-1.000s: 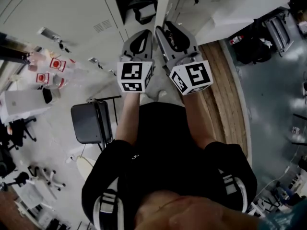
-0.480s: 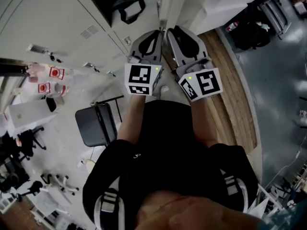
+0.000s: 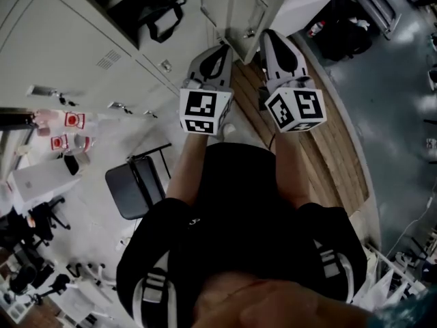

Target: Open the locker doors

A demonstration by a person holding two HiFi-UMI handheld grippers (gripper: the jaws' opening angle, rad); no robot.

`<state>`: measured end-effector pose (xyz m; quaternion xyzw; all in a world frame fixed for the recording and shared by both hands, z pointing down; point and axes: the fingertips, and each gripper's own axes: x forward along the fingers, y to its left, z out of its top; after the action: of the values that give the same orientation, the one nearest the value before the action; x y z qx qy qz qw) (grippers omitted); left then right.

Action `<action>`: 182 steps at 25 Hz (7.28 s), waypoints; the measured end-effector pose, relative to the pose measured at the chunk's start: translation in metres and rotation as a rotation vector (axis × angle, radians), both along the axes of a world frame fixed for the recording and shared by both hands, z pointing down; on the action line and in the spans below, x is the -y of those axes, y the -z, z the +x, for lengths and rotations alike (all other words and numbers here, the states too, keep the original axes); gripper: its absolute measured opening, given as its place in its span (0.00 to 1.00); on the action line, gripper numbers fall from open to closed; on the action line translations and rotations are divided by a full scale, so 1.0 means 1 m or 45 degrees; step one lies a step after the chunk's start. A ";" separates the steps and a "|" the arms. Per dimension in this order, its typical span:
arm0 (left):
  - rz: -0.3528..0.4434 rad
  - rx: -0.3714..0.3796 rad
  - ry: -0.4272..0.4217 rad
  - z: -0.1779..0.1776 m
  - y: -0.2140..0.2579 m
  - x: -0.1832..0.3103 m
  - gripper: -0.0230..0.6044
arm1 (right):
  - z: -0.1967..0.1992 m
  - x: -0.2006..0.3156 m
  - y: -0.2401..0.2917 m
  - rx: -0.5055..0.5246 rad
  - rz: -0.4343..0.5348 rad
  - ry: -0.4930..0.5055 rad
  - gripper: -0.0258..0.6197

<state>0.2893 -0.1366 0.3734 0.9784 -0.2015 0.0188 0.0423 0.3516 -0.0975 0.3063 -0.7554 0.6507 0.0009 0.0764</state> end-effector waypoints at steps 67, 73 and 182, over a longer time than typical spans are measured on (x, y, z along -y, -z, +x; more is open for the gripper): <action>-0.114 -0.131 1.360 -0.502 -0.034 0.126 0.05 | -0.479 0.197 -0.040 -0.220 -0.163 1.243 0.13; -0.140 -0.148 1.337 -0.515 -0.043 0.143 0.05 | -0.509 0.218 -0.062 -0.315 -0.265 1.227 0.21; -0.154 -0.101 1.330 -0.501 -0.046 0.084 0.05 | -0.464 0.146 -0.088 1.229 -0.390 1.547 0.10</action>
<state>-0.2116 -0.2209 0.4189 0.7433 -0.6592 -0.0303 0.1099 -0.1122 -0.2434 0.3946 -0.1868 0.8373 -0.4583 0.2326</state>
